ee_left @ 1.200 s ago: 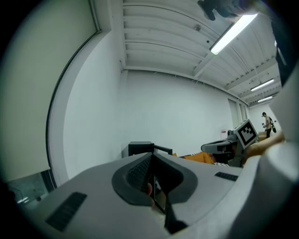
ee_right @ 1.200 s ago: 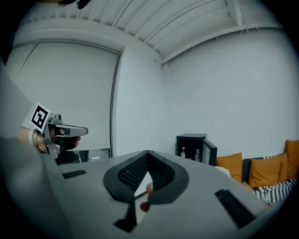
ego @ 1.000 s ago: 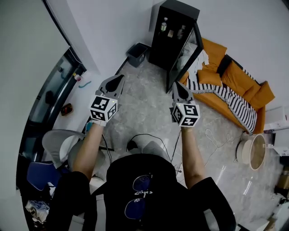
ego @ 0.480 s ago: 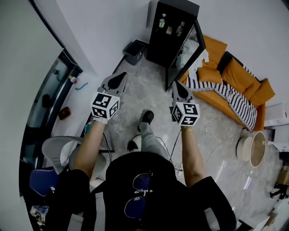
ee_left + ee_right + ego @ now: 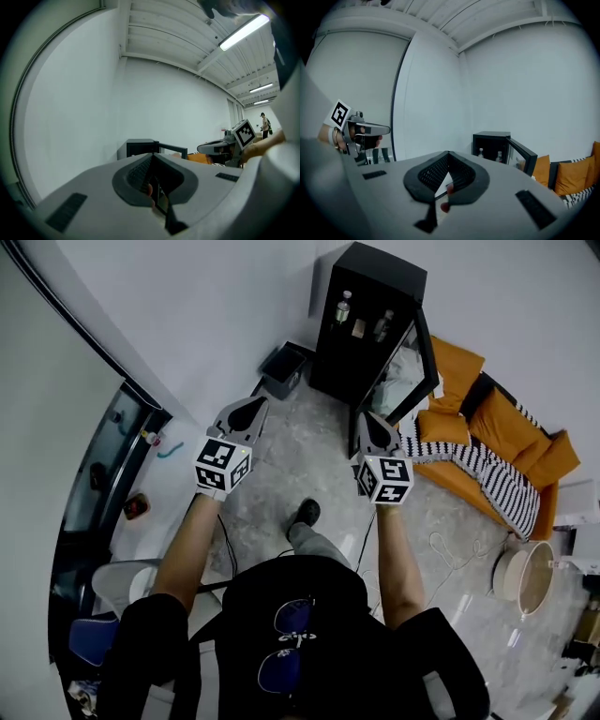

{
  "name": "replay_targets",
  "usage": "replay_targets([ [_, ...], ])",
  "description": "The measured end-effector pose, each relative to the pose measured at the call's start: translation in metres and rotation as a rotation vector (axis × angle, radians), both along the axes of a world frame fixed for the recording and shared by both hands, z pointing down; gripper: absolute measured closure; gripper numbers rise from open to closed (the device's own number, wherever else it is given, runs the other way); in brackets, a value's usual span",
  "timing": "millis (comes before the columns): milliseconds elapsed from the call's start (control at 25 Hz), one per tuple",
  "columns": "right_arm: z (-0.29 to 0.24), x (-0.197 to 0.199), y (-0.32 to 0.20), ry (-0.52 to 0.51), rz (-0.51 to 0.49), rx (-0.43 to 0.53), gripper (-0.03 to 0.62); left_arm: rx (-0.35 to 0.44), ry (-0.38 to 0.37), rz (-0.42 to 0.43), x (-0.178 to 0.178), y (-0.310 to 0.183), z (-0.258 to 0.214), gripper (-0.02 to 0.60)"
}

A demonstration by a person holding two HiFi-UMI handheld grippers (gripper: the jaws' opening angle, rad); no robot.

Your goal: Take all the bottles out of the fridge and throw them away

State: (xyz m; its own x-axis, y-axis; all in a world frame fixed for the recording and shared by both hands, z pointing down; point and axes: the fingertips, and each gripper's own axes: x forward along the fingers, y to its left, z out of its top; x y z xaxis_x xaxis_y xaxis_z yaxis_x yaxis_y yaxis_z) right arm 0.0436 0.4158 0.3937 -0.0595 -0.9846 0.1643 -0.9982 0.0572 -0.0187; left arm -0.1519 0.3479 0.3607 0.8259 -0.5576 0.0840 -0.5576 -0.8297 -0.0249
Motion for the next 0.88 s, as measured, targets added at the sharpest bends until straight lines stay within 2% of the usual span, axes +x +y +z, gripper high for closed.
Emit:
replay_targets([
  [280, -0.004, 0.057, -0.081, -0.026, -0.012, 0.007, 0.592, -0.002, -0.025, -0.003, 0.056, -0.079, -0.004, 0.581],
  [520, 0.001, 0.089, -0.121, -0.052, -0.043, 0.014, 0.592, -0.007, -0.033, 0.001, 0.099, -0.121, 0.0, 0.581],
  [880, 0.016, 0.115, -0.176, -0.069, -0.042, -0.022, 0.592, -0.033, -0.034, 0.0, 0.129, -0.179, 0.01, 0.581],
])
